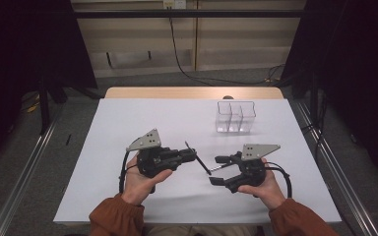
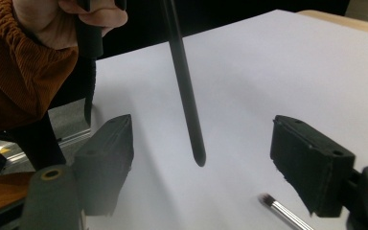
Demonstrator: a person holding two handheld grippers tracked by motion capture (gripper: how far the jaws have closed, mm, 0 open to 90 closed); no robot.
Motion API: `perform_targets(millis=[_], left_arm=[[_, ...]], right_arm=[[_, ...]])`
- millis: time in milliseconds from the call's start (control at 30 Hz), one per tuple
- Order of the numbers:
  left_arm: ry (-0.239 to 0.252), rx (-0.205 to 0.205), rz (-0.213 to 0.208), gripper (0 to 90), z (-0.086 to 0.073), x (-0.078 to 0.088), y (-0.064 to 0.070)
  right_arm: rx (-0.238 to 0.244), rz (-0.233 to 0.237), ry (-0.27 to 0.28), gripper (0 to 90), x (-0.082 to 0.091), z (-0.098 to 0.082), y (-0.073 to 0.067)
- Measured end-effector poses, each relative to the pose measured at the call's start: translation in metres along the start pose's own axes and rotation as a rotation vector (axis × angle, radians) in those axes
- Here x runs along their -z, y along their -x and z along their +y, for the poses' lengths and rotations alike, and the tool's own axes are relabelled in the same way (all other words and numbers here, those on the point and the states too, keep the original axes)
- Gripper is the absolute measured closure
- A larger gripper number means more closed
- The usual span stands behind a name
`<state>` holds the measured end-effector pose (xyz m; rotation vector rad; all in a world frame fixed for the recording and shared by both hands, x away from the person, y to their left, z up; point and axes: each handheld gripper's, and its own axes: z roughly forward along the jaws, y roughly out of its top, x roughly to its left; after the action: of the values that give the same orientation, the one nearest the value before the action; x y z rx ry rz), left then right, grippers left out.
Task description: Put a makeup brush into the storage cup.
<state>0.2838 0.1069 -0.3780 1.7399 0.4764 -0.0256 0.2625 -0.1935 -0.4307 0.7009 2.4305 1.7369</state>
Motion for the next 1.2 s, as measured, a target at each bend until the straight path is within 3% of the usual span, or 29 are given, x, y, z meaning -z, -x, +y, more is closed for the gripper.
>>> perform_targets(millis=[200, 467, 700, 900, 1200], left_arm=[[-0.002, -0.006, 0.029, 83.9, 0.003, 0.007, -0.003], [-0.005, -0.018, 0.059, 83.9, 0.01, 0.02, -0.007], [-0.007, -0.026, 0.077, 83.8, 0.021, 0.025, -0.009], [-0.053, -0.058, 0.086, 83.9, 0.029, 0.022, -0.011], [-0.132, -0.07, 0.075, 83.8, 0.031, 0.01, -0.012]], right_arm=[[-0.04, -0.023, 0.045, 9.2, 0.01, 0.002, 0.003], [-0.039, -0.05, 0.069, 0.0, 0.015, 0.003, 0.0], [-0.035, -0.072, 0.074, 0.1, 0.017, 0.003, 0.001], [-0.021, -0.076, 0.076, 0.7, 0.018, 0.004, -0.001], [-0.01, -0.082, 0.056, 2.7, 0.014, 0.005, -0.003]])
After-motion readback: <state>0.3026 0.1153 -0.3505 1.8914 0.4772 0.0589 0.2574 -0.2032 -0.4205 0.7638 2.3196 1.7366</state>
